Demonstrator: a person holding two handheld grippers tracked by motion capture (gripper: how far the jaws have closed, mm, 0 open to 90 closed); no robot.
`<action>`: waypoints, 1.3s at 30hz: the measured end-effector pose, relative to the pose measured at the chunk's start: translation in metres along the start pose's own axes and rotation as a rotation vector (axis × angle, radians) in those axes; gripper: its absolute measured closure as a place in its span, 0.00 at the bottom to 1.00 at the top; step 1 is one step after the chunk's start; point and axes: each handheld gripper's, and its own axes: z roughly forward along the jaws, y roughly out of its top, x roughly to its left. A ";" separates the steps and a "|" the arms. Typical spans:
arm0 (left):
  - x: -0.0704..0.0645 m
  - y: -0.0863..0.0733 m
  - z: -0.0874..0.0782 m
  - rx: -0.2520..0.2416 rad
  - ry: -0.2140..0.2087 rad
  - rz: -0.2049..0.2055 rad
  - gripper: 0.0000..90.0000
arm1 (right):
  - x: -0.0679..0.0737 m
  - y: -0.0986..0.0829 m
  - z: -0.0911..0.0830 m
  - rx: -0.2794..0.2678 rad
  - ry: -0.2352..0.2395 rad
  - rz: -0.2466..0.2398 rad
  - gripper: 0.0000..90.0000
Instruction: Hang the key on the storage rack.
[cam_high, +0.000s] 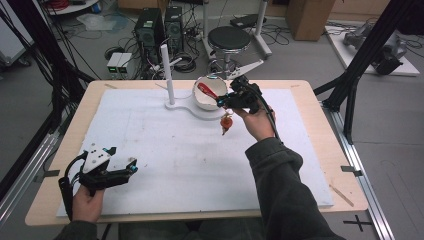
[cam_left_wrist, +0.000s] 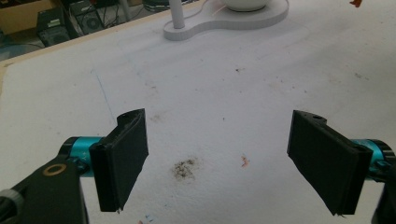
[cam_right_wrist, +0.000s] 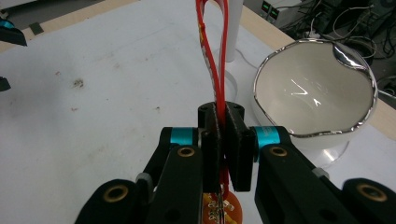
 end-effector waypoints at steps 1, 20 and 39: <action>0.000 0.000 0.000 0.000 0.000 0.000 0.23 | 0.001 0.002 0.002 -0.005 0.003 0.000 0.95; 0.001 0.000 -0.001 -0.004 0.001 0.000 0.23 | 0.009 0.027 0.031 -0.035 0.019 -0.003 0.95; 0.001 0.000 -0.001 -0.006 0.001 0.006 0.23 | 0.018 0.051 0.059 -0.028 -0.005 -0.012 0.95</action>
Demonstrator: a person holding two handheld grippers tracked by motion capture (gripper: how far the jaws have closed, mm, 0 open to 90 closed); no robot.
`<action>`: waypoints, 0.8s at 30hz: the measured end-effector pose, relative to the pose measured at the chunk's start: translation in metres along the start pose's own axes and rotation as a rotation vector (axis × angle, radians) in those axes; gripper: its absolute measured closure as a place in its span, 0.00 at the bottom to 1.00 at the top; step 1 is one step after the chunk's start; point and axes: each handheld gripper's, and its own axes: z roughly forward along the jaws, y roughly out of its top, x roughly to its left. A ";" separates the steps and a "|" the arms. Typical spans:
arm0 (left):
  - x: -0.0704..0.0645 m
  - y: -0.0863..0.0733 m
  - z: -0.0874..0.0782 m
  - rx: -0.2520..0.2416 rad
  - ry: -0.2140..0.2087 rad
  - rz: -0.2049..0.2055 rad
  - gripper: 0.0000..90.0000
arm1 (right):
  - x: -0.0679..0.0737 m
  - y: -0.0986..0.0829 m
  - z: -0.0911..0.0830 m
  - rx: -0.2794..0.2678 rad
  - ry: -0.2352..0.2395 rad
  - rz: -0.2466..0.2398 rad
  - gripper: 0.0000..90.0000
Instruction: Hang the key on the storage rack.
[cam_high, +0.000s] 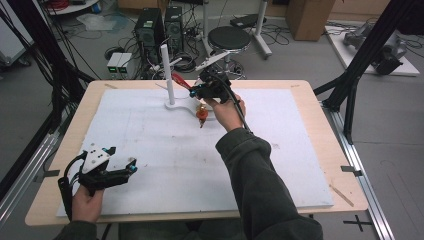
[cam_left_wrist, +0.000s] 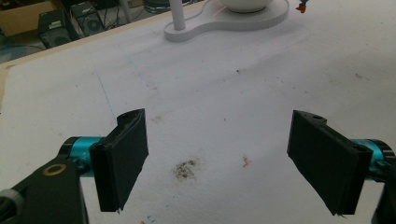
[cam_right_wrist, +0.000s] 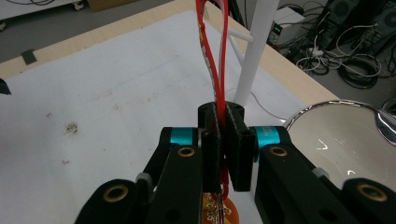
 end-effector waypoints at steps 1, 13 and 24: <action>0.000 0.000 0.000 0.000 0.000 0.000 0.23 | 0.000 0.000 0.002 0.002 -0.001 -0.002 0.95; 0.000 0.000 0.000 -0.002 0.000 -0.006 0.23 | 0.004 0.008 0.031 0.019 -0.017 0.002 0.95; 0.001 0.000 -0.001 -0.003 0.001 -0.004 0.23 | 0.004 0.012 0.055 0.053 -0.055 0.006 0.95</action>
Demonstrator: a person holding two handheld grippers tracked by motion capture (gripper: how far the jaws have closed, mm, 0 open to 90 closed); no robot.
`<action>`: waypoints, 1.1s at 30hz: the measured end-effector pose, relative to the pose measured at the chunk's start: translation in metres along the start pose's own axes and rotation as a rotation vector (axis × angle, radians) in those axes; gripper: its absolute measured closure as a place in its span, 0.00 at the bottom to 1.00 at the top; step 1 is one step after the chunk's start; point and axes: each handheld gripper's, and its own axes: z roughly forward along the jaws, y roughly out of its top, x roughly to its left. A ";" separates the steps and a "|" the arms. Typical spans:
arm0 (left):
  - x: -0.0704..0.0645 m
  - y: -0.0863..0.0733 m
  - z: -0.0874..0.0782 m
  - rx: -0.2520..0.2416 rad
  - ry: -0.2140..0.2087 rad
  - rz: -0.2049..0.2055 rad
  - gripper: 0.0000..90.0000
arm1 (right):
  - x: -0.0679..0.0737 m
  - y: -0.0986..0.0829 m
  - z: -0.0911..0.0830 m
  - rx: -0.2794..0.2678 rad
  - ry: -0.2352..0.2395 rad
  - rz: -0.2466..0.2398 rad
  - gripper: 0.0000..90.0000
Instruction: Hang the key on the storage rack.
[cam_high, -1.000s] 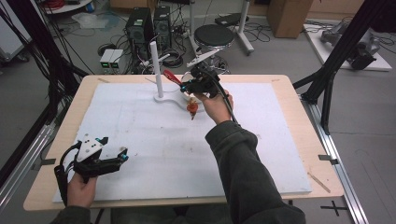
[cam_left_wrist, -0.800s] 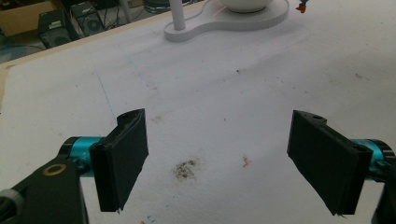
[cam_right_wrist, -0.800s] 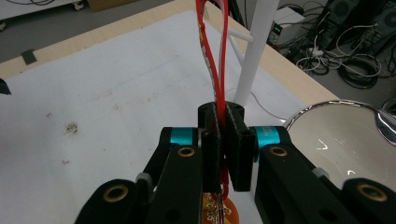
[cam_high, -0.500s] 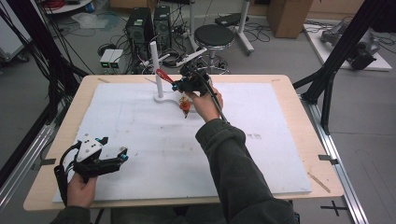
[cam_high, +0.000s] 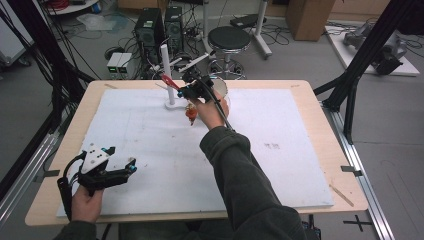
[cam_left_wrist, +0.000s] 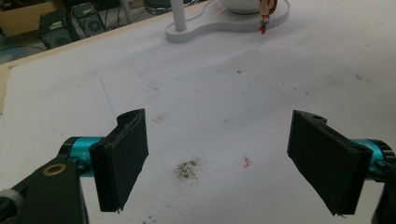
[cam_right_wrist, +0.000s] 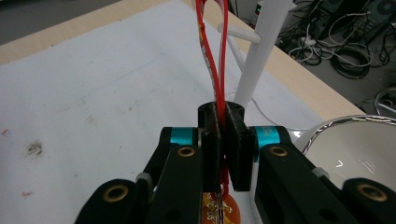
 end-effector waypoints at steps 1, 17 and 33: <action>0.000 0.000 0.000 0.000 0.001 0.002 0.23 | 0.000 0.000 0.002 0.003 -0.003 -0.001 0.95; 0.000 0.000 0.000 0.000 0.002 0.003 0.23 | 0.001 0.001 0.021 0.053 -0.064 -0.001 0.95; 0.000 0.000 0.000 -0.004 0.001 -0.003 0.23 | 0.005 0.008 0.031 0.105 -0.095 -0.022 0.96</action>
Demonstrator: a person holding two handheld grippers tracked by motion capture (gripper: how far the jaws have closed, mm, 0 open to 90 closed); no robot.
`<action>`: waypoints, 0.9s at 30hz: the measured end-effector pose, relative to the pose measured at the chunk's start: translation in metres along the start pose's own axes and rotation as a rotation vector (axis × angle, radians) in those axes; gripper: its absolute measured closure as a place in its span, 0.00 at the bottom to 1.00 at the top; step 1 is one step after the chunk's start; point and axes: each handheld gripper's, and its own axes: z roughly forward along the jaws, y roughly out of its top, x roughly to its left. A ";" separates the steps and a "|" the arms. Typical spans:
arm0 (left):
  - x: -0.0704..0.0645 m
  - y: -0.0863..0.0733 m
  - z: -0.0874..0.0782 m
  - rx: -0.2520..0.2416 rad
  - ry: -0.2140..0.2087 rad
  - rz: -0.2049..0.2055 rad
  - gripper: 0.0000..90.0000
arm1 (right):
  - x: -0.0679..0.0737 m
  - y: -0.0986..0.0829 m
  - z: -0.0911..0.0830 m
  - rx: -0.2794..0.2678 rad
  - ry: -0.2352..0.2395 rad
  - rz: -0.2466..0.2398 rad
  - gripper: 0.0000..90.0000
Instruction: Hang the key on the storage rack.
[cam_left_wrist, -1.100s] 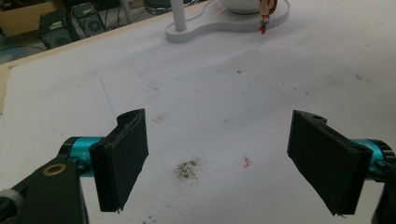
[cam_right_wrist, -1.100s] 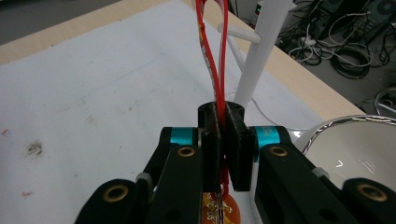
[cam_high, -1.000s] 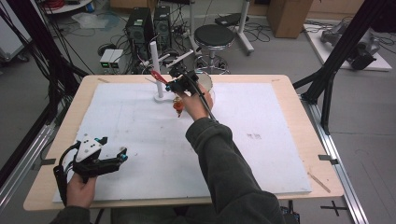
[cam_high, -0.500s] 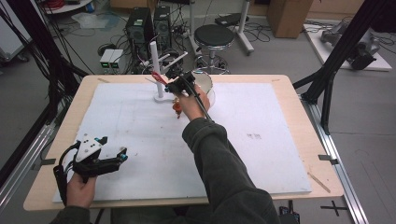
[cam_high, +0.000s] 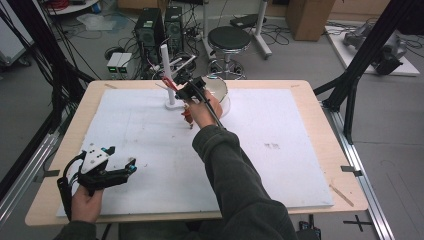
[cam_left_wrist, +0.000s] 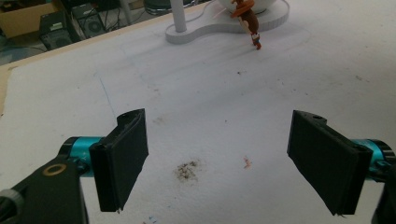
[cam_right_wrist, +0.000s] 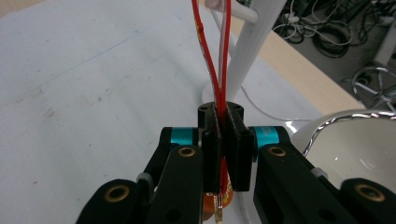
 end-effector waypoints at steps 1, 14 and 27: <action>0.000 0.000 0.000 0.000 0.002 0.001 0.23 | 0.001 0.002 0.001 0.003 -0.005 0.001 0.96; 0.001 0.000 -0.001 -0.002 0.003 0.003 0.23 | -0.001 0.003 0.022 0.085 -0.021 0.023 0.96; 0.003 -0.001 -0.001 -0.003 0.010 0.000 0.23 | -0.004 0.015 0.036 0.119 -0.019 0.032 0.96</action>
